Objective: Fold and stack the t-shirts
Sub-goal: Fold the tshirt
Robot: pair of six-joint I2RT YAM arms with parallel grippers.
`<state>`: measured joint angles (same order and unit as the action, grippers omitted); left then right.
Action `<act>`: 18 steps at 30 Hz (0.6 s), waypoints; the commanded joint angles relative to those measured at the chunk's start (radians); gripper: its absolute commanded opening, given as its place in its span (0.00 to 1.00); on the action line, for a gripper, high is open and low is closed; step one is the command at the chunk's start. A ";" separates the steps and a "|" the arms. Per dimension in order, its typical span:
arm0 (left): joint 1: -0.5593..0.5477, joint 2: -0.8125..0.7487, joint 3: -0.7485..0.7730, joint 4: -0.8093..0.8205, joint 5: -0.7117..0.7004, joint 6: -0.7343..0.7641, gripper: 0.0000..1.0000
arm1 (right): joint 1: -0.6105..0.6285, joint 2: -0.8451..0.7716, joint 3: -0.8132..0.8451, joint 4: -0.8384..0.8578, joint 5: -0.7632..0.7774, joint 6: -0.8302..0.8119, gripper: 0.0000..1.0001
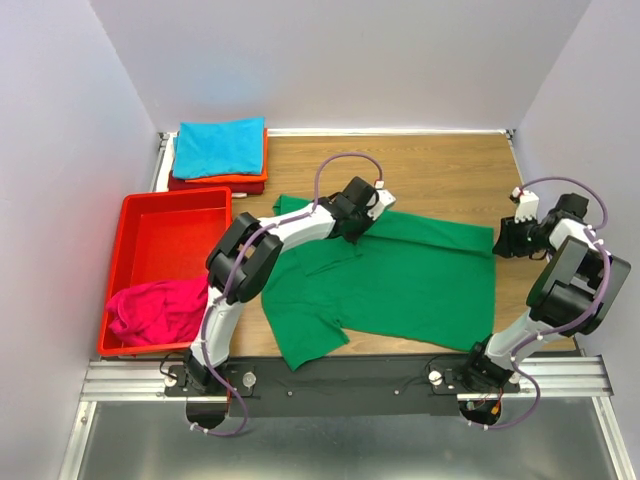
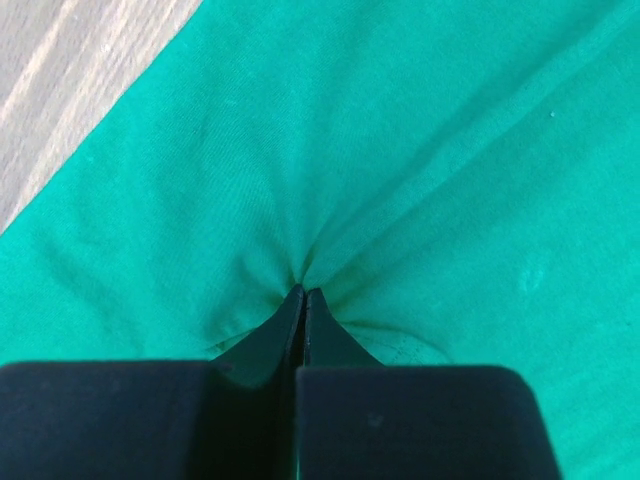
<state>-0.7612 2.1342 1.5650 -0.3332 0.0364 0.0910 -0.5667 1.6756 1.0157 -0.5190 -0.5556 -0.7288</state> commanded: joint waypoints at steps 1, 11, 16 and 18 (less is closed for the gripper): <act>-0.004 -0.082 -0.031 -0.004 -0.001 0.012 0.09 | -0.009 0.025 0.047 -0.012 -0.036 0.057 0.49; -0.003 -0.284 -0.134 0.117 0.014 0.013 0.36 | -0.002 0.139 0.152 -0.006 -0.147 0.215 0.54; 0.011 -0.436 -0.239 0.206 -0.079 0.013 0.51 | 0.028 0.229 0.231 0.007 -0.113 0.281 0.55; 0.043 -0.497 -0.276 0.217 -0.107 0.003 0.55 | 0.039 0.260 0.270 0.007 -0.106 0.307 0.55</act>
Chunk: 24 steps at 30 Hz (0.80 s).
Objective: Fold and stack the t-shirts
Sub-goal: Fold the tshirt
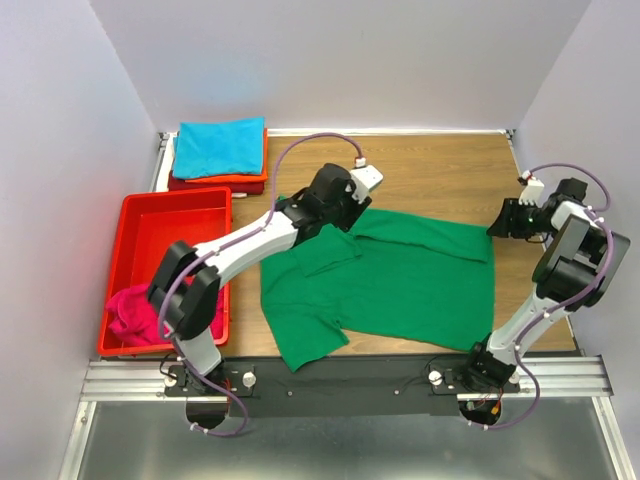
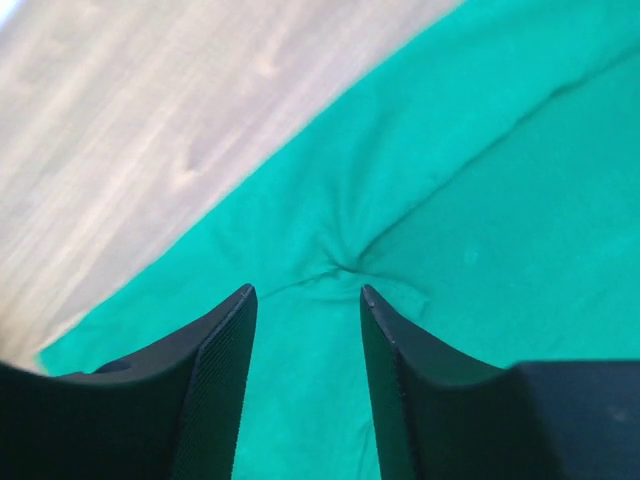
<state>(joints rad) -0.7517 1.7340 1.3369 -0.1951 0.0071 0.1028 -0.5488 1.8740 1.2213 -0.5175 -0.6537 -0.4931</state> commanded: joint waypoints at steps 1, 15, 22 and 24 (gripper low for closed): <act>0.050 -0.115 -0.059 0.085 -0.081 -0.015 0.56 | 0.026 0.074 0.070 0.005 -0.003 0.076 0.55; 0.239 -0.520 -0.421 0.189 -0.131 -0.006 0.63 | 0.095 0.134 0.119 0.005 0.117 0.102 0.17; 0.241 -0.531 -0.444 0.238 -0.176 0.009 0.65 | 0.193 0.241 0.332 0.151 0.287 0.234 0.01; 0.241 -0.522 -0.450 0.238 -0.190 0.009 0.65 | 0.214 0.279 0.383 0.186 0.359 0.263 0.00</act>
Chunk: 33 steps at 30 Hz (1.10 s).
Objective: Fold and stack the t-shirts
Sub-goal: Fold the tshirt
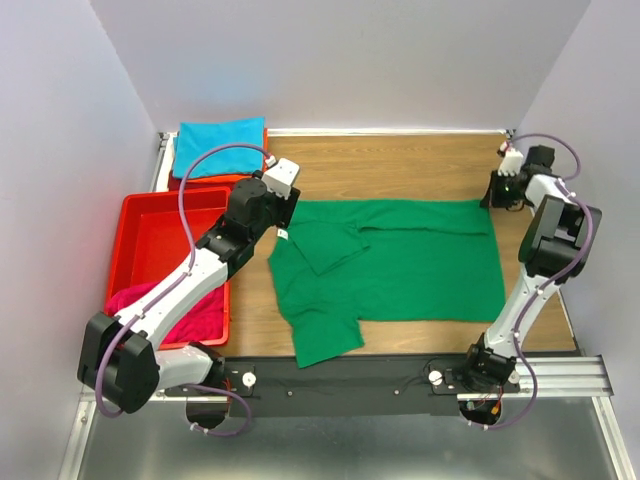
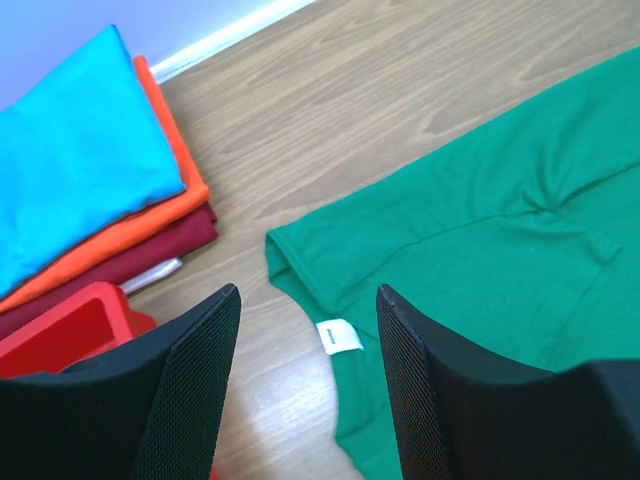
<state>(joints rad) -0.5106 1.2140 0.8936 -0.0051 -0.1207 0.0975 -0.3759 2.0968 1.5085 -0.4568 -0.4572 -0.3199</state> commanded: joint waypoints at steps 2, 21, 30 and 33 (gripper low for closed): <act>0.000 0.004 -0.010 0.051 -0.079 0.018 0.65 | 0.063 0.092 0.165 0.190 0.207 0.128 0.00; 0.183 0.085 -0.005 0.140 0.464 -0.085 0.96 | 0.135 -0.125 -0.037 0.382 -0.112 -0.049 0.93; -0.331 -0.079 -0.234 0.136 0.443 0.448 0.91 | 0.324 -0.490 -0.474 -0.074 -0.393 -0.659 1.00; -0.506 -0.111 -0.333 0.159 0.418 0.527 0.91 | 0.327 -0.598 -0.533 -0.075 -0.271 -0.604 1.00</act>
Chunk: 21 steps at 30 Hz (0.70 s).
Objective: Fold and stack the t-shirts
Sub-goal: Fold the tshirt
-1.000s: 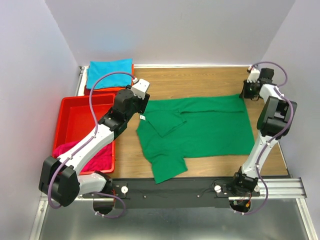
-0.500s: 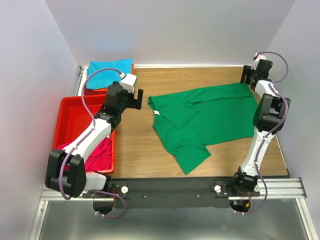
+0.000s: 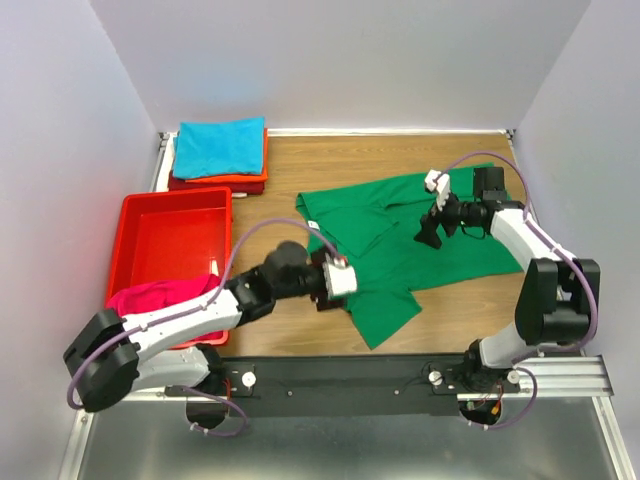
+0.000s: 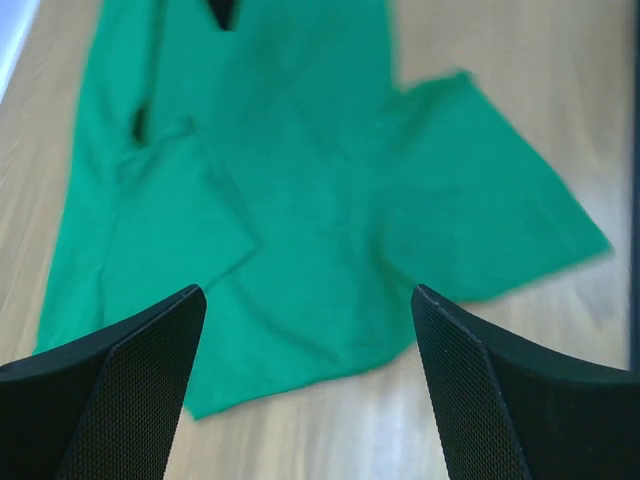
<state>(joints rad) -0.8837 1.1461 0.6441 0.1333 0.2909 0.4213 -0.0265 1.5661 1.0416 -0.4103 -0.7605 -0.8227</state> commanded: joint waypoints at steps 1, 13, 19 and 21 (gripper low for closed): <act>-0.171 -0.045 -0.093 0.023 0.007 0.211 0.90 | -0.032 -0.086 -0.089 -0.131 0.058 -0.066 1.00; -0.440 0.205 -0.002 0.034 -0.064 0.283 0.75 | -0.090 -0.245 -0.167 -0.148 0.115 0.020 0.93; -0.468 0.314 0.034 0.029 -0.070 0.310 0.68 | -0.128 -0.236 -0.181 -0.147 0.098 0.016 0.93; -0.478 0.342 0.040 0.028 -0.075 0.320 0.66 | -0.139 -0.238 -0.186 -0.148 0.086 0.014 0.93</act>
<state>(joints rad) -1.3445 1.4483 0.6586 0.1448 0.2382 0.7078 -0.1421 1.3331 0.8703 -0.5400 -0.6632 -0.8135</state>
